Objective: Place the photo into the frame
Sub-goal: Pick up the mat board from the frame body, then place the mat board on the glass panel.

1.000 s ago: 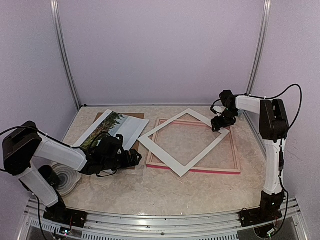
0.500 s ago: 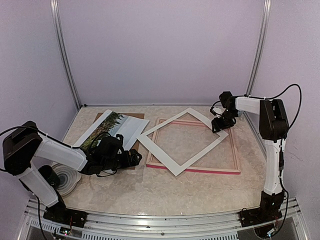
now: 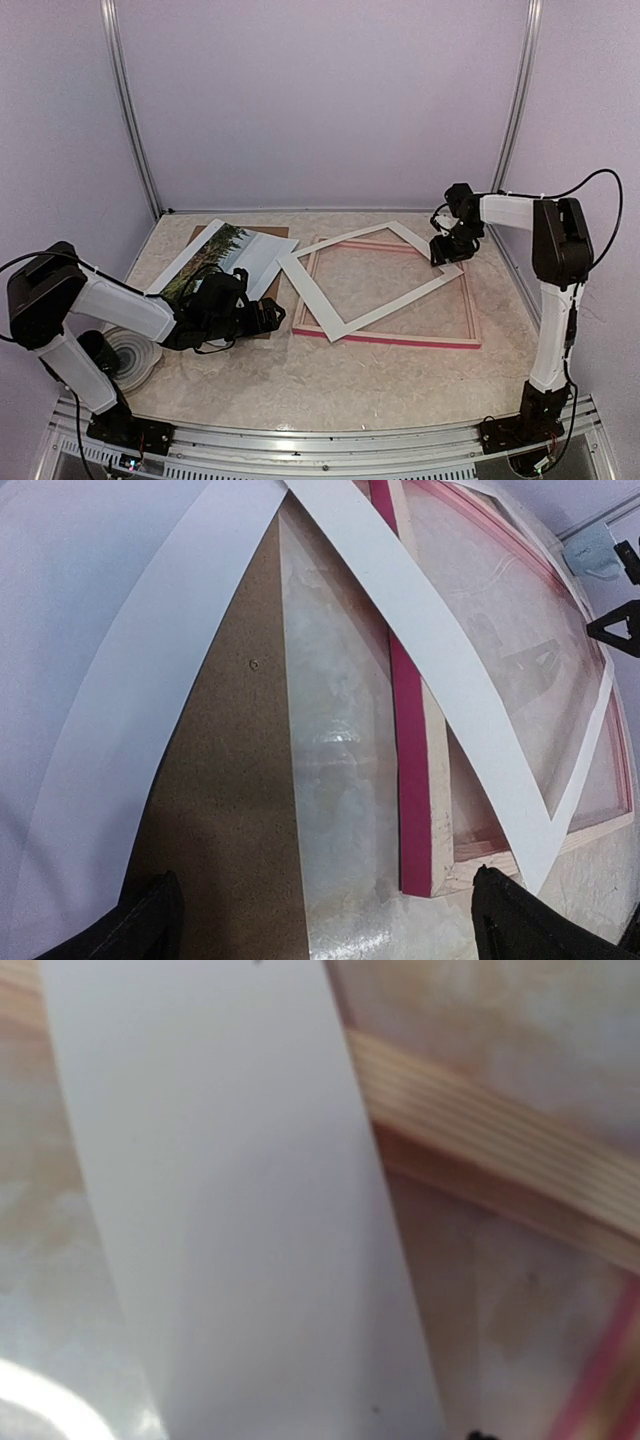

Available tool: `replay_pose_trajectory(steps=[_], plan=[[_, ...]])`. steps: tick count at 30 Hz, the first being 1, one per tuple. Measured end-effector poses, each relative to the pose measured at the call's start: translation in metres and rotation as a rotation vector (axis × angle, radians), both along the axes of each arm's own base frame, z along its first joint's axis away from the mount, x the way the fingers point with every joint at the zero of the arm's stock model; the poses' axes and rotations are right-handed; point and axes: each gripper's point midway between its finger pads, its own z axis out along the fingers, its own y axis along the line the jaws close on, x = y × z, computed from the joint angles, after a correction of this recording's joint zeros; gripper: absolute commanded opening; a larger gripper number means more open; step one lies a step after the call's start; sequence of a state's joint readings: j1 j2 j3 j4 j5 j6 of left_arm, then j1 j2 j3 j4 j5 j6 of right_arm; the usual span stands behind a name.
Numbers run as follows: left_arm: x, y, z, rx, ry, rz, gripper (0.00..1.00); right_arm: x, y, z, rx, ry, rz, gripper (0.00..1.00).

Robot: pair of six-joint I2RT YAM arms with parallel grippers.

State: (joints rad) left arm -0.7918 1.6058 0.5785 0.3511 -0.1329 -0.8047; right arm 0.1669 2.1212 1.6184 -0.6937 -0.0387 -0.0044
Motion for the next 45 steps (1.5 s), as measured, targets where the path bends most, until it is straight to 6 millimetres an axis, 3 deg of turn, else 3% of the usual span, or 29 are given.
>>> replay_pose_trajectory(steps=[7, 17, 25, 45], plan=[[0.0, -0.001, 0.0, -0.003, -0.002, -0.002, 0.99, -0.014, -0.006, 0.017, 0.021, -0.028, -0.091, 0.57], [0.001, -0.001, 0.0, -0.003, -0.004, -0.003, 0.99, -0.07, -0.024, 0.024, 0.038, -0.068, -0.24, 0.55], [0.001, -0.001, 0.0, -0.001, -0.006, -0.007, 0.99, -0.09, -0.033, 0.035, 0.072, -0.14, -0.329, 0.57], [0.001, -0.001, 0.001, -0.02, -0.015, -0.022, 0.99, -0.139, -0.042, 0.021, 0.176, -0.168, -0.524, 0.59]])
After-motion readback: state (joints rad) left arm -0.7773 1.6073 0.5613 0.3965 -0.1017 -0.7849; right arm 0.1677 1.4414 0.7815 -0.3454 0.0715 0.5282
